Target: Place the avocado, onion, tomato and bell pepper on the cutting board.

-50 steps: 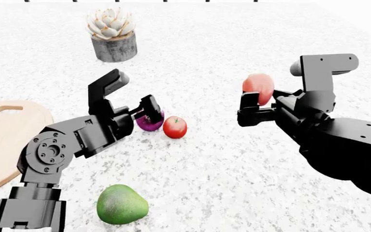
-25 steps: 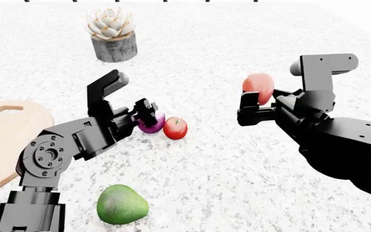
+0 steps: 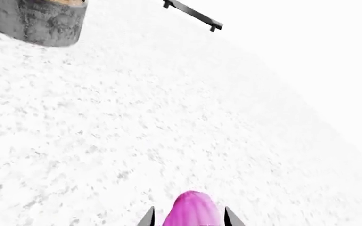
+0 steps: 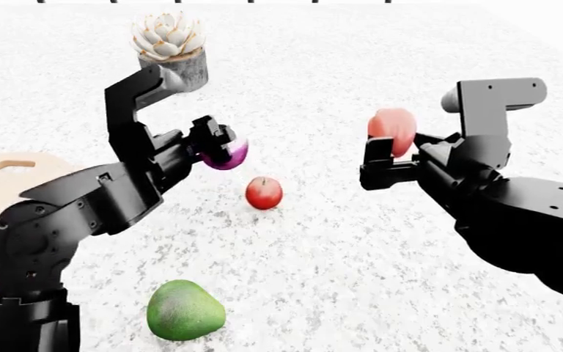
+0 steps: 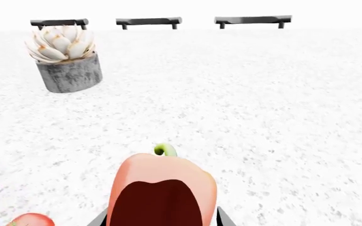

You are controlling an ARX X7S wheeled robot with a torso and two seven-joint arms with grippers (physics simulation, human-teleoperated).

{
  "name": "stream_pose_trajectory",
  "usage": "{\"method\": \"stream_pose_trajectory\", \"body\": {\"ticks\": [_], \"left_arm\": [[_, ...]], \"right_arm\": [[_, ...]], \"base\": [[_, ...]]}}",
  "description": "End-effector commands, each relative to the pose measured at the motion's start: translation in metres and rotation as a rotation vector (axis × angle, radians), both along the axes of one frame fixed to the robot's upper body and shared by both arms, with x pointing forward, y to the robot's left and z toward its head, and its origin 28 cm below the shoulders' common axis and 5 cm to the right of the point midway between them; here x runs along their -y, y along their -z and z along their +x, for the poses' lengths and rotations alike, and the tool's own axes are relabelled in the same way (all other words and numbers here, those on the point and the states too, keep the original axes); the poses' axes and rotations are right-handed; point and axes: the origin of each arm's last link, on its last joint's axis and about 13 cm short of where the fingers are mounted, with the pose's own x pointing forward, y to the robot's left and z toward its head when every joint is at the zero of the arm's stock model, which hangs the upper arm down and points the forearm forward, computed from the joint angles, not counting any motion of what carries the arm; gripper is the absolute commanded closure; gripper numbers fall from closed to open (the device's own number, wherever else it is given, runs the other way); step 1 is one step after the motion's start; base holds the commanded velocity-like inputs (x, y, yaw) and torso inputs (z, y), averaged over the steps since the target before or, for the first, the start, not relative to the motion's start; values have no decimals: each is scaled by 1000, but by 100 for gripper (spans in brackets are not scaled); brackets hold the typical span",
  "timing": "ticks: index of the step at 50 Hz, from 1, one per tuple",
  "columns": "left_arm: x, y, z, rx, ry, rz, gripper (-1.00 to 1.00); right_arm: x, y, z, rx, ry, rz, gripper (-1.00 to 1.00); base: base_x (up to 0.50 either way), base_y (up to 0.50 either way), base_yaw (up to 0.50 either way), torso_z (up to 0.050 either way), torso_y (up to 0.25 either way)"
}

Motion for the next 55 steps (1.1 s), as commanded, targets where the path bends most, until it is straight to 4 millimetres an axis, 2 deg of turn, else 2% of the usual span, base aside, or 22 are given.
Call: {"method": "stream_pose_trajectory", "body": {"ticks": [1,13,34,51,55], "left_arm": [[-3,-19,-16,119,-5,15,100],[-8,-25,-38,215,-23,46,100],[-20,-44,-78,340,-83,31,100],[-23,-46,-86,360,-107,25,100],[-23,-45,-86,359,-108,23,100]], "right_arm": [[0,-5,-3,23,-9,-6,100],[1,-12,-11,62,-25,3,100],[-4,-8,-22,94,-61,14,100],[-4,-9,-24,121,-73,18,100],[-4,-10,-25,129,-75,14,100]], "base": [[0,0,0,0,0],[0,0,0,0,0],[0,0,0,0,0],[0,0,0,0,1],[0,351,0,0,0]]}}
